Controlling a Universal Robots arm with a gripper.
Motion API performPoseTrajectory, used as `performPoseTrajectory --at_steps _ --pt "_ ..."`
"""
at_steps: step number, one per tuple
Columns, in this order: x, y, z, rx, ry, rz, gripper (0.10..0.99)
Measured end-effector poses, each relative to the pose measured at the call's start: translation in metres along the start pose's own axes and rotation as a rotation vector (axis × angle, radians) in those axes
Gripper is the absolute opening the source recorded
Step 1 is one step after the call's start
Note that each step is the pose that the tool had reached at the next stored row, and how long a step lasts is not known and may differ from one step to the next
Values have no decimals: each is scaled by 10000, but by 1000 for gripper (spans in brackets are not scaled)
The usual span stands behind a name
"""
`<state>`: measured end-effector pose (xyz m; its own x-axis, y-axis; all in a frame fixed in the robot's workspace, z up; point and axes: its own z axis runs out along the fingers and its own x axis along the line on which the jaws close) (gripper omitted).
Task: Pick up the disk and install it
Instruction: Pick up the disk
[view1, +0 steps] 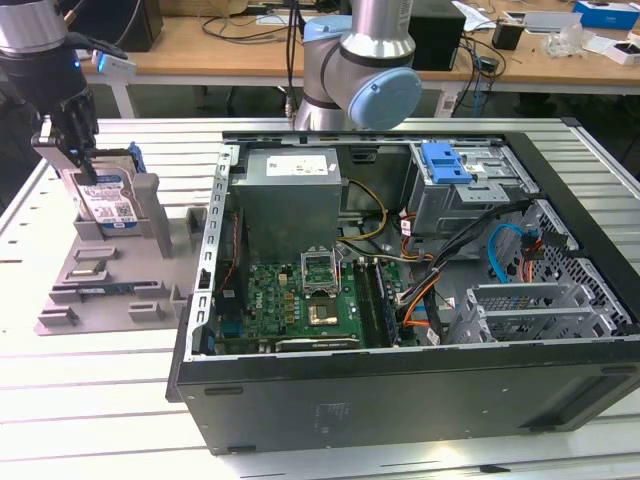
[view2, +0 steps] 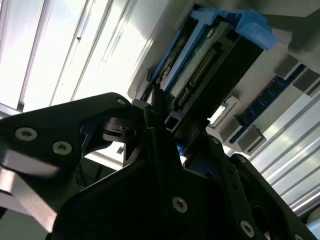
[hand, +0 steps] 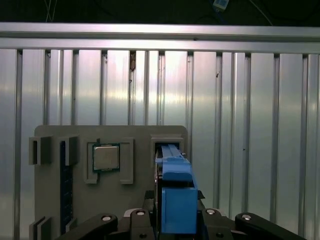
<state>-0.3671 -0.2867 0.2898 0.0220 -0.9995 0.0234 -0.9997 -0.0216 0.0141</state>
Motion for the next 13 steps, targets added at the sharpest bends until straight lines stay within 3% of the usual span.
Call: performPoseTrajectory --at_steps 13 --pt "0 0 3 4 -1 0 369"
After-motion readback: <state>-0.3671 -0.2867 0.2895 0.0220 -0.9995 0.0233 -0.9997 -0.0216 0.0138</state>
